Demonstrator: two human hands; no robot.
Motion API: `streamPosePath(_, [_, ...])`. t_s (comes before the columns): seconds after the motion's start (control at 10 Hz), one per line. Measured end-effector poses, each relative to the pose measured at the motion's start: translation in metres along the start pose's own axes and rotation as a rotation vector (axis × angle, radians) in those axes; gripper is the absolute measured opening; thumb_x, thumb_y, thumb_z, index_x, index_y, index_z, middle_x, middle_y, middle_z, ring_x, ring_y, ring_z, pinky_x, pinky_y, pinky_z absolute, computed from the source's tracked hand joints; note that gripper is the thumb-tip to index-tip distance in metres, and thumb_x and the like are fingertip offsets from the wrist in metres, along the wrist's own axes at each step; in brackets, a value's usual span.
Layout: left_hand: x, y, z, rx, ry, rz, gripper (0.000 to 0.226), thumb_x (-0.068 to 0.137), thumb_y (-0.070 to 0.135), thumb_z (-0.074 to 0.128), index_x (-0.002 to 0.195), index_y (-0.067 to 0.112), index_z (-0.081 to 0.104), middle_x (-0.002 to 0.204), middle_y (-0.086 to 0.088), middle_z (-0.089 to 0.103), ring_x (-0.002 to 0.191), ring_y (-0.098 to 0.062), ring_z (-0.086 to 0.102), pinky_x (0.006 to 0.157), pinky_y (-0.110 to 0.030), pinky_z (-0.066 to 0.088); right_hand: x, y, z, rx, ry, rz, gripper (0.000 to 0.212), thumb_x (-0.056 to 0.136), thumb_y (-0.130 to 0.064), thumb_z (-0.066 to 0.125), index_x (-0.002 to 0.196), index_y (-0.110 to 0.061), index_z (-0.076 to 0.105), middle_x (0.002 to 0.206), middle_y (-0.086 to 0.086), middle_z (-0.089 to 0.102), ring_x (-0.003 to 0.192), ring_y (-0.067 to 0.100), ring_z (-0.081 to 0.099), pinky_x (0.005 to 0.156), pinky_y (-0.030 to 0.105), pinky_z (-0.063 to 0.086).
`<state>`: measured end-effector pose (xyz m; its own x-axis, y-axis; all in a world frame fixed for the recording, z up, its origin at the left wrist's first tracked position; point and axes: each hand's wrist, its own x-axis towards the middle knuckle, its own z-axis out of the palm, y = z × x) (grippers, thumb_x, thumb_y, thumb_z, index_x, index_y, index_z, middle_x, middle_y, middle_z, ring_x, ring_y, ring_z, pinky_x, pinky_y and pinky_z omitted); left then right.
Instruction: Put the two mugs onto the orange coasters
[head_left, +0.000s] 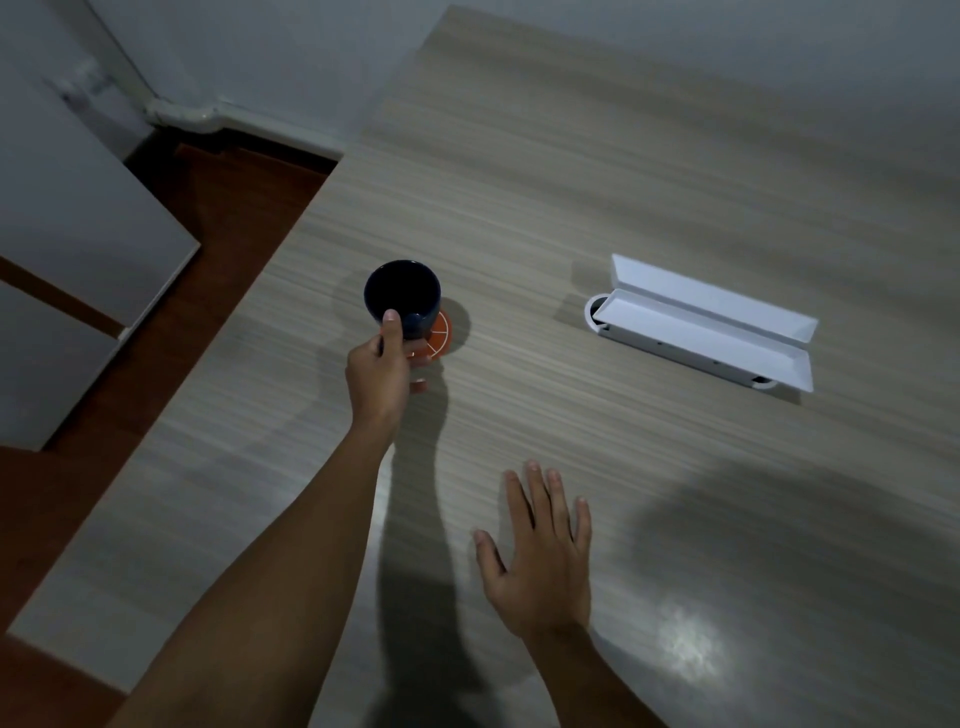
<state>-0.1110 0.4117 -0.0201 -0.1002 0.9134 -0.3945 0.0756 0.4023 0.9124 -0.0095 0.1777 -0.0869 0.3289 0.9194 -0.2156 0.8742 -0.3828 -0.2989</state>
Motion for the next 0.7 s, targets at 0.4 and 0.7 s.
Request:
streamPosePath(0.4, [-0.005, 0.003, -0.014, -0.11, -0.041, -0.076, 0.037, 0.102, 0.044, 0.057, 0.087, 0.012, 0.07, 0.103, -0.011, 0.078, 0.067, -0.031, 0.076, 0.057, -0.038, 0.061, -0.001, 0.0, 0.0, 0.0, 0.005, -0.006, 0.076, 0.096, -0.064, 0.036, 0.161, -0.026, 0.026, 0.172, 0.002, 0.018, 0.16, 0.025, 0.008, 0.126, 0.059, 0.013])
streamPosePath(0.7, [-0.041, -0.027, -0.038, -0.089, 0.131, 0.059, 0.023, 0.103, 0.037, 0.055, 0.124, 0.026, 0.054, 0.122, -0.003, 0.069, 0.091, -0.026, 0.076, 0.073, -0.042, 0.064, -0.001, -0.001, -0.002, -0.04, 0.045, -0.034, 0.075, 0.097, -0.063, 0.037, 0.16, -0.024, 0.027, 0.171, 0.005, 0.021, 0.159, 0.027, 0.011, 0.126, 0.059, 0.014])
